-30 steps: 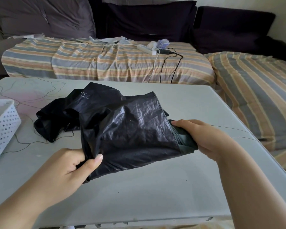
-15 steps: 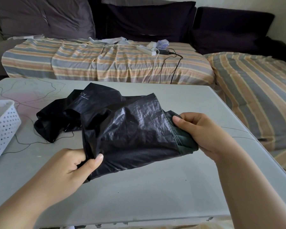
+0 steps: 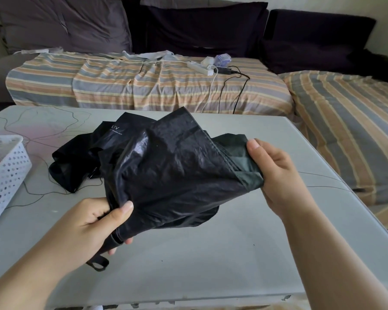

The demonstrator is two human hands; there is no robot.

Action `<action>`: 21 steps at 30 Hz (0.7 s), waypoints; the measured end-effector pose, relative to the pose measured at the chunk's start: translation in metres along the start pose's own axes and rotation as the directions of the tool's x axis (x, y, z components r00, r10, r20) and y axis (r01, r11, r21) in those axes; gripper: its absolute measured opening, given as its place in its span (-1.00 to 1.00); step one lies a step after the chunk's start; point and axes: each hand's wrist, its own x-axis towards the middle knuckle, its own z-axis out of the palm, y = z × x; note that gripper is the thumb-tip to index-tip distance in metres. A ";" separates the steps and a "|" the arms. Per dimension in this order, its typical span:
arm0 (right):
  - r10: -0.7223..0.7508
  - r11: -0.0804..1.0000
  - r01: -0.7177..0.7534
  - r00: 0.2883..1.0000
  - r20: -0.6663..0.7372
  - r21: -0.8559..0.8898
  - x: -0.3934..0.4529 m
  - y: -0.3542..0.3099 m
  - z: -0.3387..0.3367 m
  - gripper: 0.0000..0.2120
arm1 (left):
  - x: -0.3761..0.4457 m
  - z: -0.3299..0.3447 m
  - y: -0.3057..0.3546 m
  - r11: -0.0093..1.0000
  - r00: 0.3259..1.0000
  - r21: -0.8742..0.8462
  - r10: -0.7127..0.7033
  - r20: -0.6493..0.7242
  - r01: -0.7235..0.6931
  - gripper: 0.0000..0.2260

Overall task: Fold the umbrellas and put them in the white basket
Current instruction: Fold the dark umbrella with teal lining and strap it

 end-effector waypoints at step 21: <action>0.357 0.789 -0.170 0.909 -0.215 0.591 -0.002 -0.014 0.054 -0.92 | 0.005 0.045 0.022 0.968 0.991 -0.228 -0.080 0.105 0.102 -0.48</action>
